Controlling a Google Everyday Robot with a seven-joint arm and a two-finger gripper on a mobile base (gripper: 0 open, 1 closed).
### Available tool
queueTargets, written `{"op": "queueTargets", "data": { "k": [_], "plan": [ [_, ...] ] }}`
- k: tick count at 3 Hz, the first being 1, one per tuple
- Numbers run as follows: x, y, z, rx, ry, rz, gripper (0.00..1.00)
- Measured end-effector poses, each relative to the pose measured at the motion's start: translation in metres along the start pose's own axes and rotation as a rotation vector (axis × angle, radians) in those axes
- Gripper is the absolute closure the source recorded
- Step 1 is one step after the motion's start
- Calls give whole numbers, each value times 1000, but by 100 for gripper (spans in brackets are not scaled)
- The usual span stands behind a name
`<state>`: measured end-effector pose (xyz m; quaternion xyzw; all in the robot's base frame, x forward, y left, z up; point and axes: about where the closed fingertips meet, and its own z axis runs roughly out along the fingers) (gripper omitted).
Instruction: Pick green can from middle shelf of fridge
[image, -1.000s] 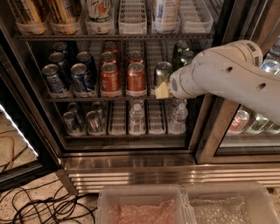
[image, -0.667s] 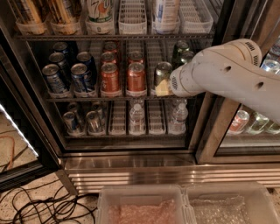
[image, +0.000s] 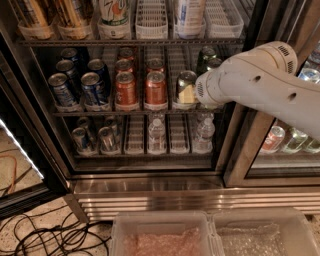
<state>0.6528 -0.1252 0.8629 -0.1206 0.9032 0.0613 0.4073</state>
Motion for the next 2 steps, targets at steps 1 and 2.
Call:
{"op": "queueTargets", "data": {
  "k": [1, 2],
  "plan": [
    [-11, 3, 18, -15, -19, 15, 28],
    [-16, 1, 24, -18, -26, 22, 28]
  ]
}}
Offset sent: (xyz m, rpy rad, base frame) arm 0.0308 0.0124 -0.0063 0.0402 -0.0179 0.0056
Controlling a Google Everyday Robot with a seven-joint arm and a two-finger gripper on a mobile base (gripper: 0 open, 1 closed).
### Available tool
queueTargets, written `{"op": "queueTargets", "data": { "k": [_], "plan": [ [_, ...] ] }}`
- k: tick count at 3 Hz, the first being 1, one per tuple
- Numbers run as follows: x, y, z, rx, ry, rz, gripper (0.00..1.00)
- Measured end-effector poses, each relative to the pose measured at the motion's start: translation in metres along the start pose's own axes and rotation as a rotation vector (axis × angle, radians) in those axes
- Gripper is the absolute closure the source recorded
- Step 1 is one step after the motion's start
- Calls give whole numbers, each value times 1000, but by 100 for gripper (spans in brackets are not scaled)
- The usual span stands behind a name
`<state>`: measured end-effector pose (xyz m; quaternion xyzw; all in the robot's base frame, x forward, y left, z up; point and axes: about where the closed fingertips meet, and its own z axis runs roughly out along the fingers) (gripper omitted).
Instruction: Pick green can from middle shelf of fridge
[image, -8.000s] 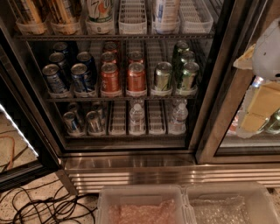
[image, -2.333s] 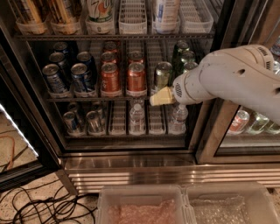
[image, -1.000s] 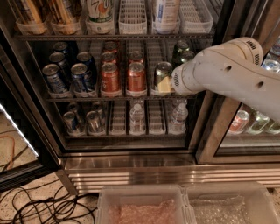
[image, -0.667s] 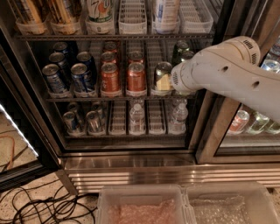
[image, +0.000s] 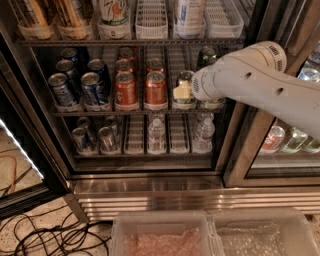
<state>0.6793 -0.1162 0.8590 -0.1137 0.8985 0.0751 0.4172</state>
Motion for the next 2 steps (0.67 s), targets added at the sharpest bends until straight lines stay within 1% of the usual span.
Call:
{"op": "queueTargets", "data": {
  "k": [1, 2],
  "plan": [
    [-8, 0, 5, -5, -14, -3, 28],
    [-18, -4, 11, 6, -36, -7, 28]
  ]
}}
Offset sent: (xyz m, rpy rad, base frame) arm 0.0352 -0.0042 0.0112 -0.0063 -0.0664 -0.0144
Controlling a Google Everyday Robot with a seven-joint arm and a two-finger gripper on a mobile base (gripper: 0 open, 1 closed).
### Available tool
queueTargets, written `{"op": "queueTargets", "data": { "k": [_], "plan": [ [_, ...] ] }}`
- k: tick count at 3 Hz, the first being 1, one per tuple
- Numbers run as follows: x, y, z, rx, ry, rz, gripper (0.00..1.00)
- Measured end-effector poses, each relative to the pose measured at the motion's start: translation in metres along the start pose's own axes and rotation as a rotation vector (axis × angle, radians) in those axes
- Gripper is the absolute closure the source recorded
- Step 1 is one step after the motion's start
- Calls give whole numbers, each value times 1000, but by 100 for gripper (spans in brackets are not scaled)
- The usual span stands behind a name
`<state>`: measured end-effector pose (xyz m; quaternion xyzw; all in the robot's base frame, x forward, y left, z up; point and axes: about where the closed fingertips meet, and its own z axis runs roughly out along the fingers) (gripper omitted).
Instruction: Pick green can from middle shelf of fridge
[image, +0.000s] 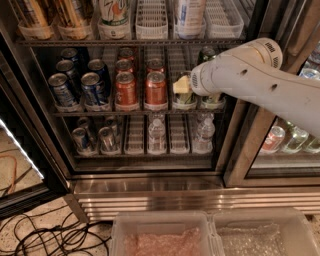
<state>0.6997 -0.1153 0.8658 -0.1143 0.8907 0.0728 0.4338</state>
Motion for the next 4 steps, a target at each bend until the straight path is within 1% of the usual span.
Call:
{"op": "queueTargets", "data": {
  "k": [2, 3, 4],
  "plan": [
    [-13, -15, 20, 26, -29, 13, 28],
    [-14, -17, 26, 28, -28, 16, 24],
    [-15, -16, 25, 28, -28, 16, 24]
  ]
}}
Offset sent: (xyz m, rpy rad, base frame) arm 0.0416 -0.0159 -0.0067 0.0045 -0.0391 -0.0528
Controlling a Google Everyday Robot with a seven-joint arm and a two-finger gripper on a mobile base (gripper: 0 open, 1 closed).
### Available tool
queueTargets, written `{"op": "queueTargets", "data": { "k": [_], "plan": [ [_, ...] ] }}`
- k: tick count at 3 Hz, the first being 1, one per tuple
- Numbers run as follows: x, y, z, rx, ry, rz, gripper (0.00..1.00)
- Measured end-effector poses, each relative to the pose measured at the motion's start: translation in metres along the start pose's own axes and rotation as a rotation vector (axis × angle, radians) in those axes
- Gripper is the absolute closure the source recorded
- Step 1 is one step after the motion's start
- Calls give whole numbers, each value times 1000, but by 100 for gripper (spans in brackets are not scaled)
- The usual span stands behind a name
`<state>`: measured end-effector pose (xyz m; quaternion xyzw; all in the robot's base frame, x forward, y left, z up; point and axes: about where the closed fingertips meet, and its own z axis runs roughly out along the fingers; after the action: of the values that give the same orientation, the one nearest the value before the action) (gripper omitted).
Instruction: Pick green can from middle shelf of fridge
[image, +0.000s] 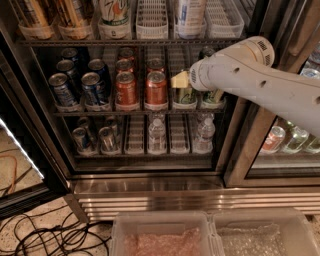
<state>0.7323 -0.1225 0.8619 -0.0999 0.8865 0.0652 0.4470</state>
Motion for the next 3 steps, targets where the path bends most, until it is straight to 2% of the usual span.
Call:
{"op": "queueTargets", "data": {
  "k": [1, 3],
  "plan": [
    [0, 1, 2, 2, 4, -3, 43],
    [0, 1, 3, 2, 4, -3, 89]
  ]
}}
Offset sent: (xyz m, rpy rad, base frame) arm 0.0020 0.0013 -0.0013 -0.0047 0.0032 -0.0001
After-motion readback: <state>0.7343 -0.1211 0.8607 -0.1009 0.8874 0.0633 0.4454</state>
